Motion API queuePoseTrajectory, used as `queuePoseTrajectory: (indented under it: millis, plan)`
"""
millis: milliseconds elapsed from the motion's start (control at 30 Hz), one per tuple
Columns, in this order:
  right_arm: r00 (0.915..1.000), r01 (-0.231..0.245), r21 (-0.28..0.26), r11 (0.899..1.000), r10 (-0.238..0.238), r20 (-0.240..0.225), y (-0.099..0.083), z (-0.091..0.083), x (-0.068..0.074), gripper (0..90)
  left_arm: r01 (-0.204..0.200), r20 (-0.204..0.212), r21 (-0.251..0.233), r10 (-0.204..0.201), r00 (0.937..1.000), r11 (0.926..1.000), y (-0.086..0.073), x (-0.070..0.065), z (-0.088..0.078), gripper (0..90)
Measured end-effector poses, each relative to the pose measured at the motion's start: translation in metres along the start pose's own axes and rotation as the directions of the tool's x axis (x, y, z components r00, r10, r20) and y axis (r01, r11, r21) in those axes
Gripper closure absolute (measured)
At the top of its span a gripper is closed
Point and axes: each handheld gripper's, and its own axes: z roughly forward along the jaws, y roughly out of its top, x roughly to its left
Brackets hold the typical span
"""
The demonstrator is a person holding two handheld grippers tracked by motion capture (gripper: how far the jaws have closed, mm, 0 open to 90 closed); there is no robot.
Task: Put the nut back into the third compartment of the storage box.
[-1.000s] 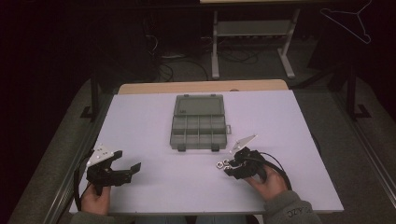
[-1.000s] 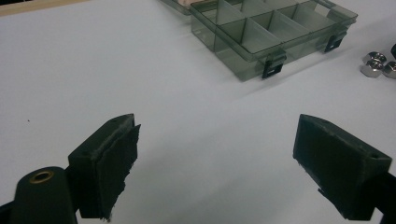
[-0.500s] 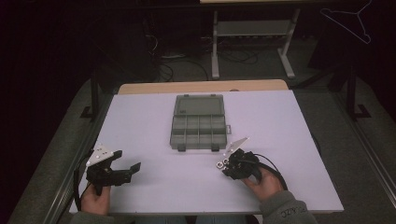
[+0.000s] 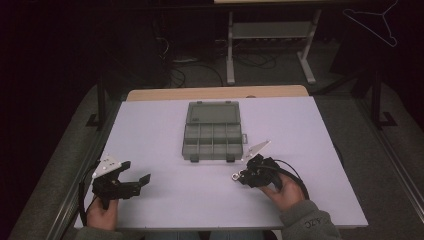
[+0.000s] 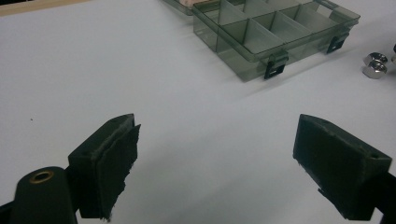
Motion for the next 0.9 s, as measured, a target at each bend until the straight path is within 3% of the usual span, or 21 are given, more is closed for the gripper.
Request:
queuePoseTrajectory:
  millis: [467, 733, 900]
  plan:
    - [0.9992, -0.021, -0.054, 0.998, 0.019, -0.035, 0.028, -0.015, -0.022, 69.3, 0.002, -0.002, 0.003, -0.002, 1.0, 1.0, 0.0, 0.001, -0.001, 13.1]
    - [0.9981, -0.03, -0.09, 0.995, 0.025, -0.057, 0.059, -0.022, -0.043, 69.3, -0.002, -0.002, 0.007, 0.002, 1.0, 1.0, 0.0, 0.001, -0.001, 13.1]
    - [0.9985, -0.018, -0.083, 0.996, 0.014, -0.053, 0.075, -0.019, -0.053, 69.2, 0.002, -0.003, 0.01, -0.002, 1.0, 0.9999, 0.0, 0.002, -0.001, 13.0]
